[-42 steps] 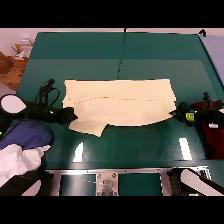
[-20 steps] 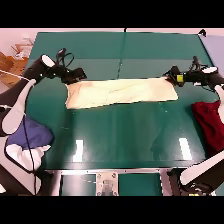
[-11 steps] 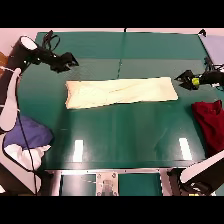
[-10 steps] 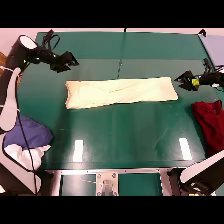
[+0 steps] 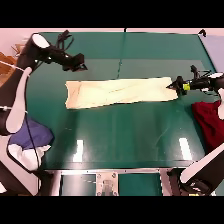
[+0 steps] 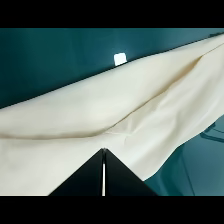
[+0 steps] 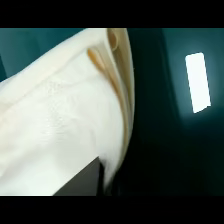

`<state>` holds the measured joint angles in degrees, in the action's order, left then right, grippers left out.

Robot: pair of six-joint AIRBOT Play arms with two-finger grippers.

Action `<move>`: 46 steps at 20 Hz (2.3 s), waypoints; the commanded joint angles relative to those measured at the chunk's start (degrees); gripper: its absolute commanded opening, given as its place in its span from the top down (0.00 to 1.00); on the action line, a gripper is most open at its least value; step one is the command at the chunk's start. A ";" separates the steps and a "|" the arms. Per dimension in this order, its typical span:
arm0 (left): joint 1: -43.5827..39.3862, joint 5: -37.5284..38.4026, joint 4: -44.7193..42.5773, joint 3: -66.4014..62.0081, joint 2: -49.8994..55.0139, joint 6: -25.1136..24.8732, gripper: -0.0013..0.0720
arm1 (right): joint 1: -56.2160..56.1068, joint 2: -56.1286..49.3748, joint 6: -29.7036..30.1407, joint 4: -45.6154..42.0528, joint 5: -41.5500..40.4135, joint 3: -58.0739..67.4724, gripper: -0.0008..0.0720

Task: Fold the shirts.

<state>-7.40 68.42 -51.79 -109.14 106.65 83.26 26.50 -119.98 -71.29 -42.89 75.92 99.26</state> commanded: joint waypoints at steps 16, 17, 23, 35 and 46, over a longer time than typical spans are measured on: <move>-31.41 -33.83 18.38 -0.46 19.93 3.28 0.95 | -4.87 26.86 -2.56 9.03 17.64 9.81 0.97; -31.74 -33.90 18.88 -0.44 20.15 3.28 0.95 | -5.38 27.02 -2.56 9.03 17.66 9.81 0.97; -26.12 -19.19 18.67 -1.81 16.76 -0.09 0.95 | -7.89 27.02 -2.67 8.22 18.14 8.92 0.97; 2.64 15.65 7.54 -8.17 -1.51 -0.26 0.95 | -38.45 25.59 -15.74 2.60 -5.03 3.87 0.97; 15.87 21.66 7.54 -8.17 -1.81 -5.01 0.95 | -55.36 12.92 -21.53 -2.75 -29.57 -1.18 0.20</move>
<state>5.76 88.84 -44.40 -117.27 104.99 79.55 -31.79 -107.22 -90.02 -42.87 43.22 98.39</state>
